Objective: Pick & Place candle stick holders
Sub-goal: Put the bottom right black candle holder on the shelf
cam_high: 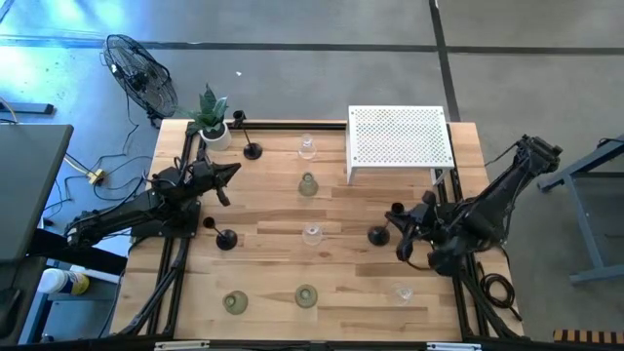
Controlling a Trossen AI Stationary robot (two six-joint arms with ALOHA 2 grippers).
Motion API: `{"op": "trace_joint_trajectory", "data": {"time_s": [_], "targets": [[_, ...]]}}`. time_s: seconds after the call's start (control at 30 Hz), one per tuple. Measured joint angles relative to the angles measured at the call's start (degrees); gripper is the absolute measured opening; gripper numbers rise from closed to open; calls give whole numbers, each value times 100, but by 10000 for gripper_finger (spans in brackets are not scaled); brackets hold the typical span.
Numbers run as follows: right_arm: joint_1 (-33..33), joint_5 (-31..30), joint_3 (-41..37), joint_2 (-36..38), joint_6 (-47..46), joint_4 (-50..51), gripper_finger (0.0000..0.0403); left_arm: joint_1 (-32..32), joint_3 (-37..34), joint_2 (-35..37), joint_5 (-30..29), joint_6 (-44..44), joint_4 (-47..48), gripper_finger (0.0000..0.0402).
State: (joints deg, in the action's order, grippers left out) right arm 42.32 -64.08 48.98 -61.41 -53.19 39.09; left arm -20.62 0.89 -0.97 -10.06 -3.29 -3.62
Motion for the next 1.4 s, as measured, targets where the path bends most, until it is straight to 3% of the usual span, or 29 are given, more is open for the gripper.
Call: {"op": "trace_joint_trajectory", "data": {"time_s": [0.37, 0.6, 0.8, 1.0, 1.4], "targets": [[-2470, 334, 2422, 4, 2842, 19, 6, 1, 0, 0, 203, 54, 127, 1], [-4771, 1318, 3394, 36, 3859, 589, 13, 0, 2, -2, 297, 57, 247, 1], [-6909, 2907, 3015, 197, 4306, -145, 6, 0, 0, -2, 324, 57, 254, 1], [-8516, 4488, 2457, -46, 4576, -955, 12, 0, 2, -2, 323, 57, 254, 1], [-9867, 5722, 1795, -249, 4627, -1648, 10, 0, 1, 0, 284, -139, 198, 1]]}}
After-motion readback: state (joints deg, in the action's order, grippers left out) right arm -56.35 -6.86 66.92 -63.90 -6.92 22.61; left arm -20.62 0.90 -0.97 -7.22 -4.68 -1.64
